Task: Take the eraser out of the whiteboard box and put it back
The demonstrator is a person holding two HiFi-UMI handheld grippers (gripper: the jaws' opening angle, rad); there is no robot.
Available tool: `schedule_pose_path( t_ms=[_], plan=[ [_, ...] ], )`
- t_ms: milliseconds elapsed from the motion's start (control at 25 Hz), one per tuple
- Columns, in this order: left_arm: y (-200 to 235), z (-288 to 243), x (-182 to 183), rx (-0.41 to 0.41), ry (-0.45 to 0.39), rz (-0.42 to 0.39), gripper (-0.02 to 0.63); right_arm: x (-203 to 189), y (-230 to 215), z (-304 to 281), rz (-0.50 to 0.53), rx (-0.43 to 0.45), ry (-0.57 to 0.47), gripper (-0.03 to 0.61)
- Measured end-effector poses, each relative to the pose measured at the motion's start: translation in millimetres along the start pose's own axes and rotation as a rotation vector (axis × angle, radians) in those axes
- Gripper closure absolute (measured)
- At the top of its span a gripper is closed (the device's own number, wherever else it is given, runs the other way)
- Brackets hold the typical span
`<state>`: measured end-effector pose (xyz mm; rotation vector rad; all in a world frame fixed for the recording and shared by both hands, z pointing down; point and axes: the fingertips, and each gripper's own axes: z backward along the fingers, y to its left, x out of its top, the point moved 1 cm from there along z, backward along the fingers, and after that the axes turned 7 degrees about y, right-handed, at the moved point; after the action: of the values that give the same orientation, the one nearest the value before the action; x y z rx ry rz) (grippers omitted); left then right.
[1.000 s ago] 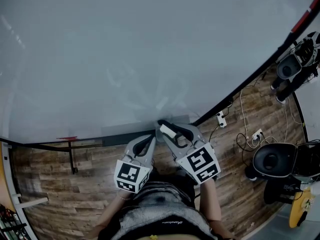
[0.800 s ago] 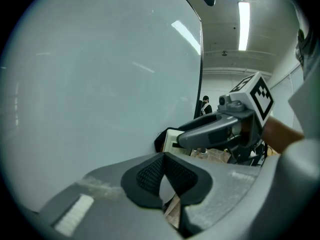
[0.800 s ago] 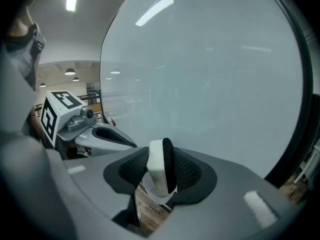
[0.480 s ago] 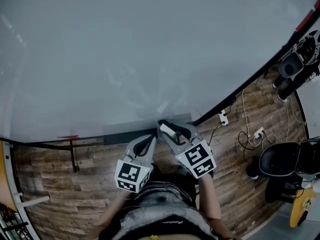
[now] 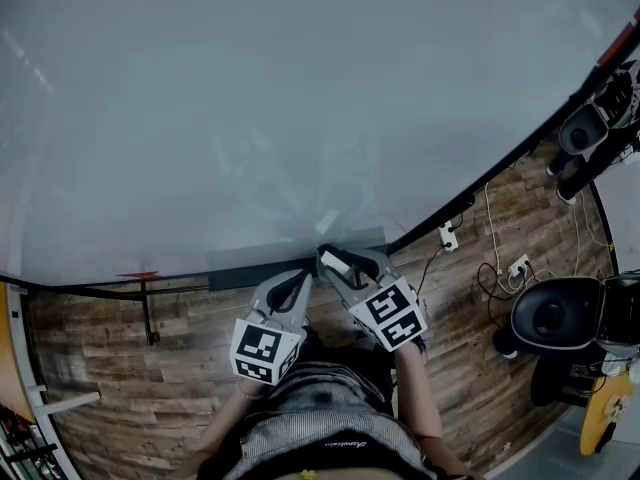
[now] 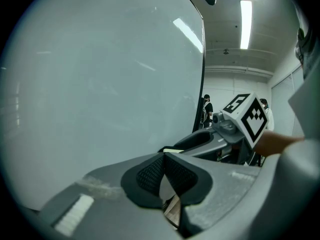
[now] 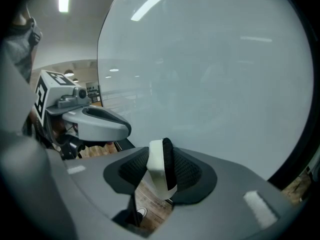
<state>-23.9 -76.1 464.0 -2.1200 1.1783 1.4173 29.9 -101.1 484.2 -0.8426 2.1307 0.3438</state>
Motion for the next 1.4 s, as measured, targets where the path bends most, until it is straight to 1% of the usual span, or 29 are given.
schedule_pose_path(
  t_ms=[400,640,1200,1400],
  plan=[
    [2.7,-4.4,2.4,-0.004,0.012,-0.002,0.612,-17.9,-1.4,-15.5,-0.018,0.019,0.054,0.423],
    [2.3,-6.2,3.9,-0.010,0.014,-0.005,0.612,-19.3,-2.9,-18.1,-0.032,0.020,0.051,0.422],
    [1.9,-4.7,-0.2,-0.008,0.010,0.012,0.612,-24.7,-3.3,-17.4,-0.014,-0.001,0.039,0.414],
    [1.1,-2.3,0.2,-0.010,0.007,0.013,0.612,-26.7,-0.2,-16.7,-0.020,0.006,0.047,0.408]
  ],
)
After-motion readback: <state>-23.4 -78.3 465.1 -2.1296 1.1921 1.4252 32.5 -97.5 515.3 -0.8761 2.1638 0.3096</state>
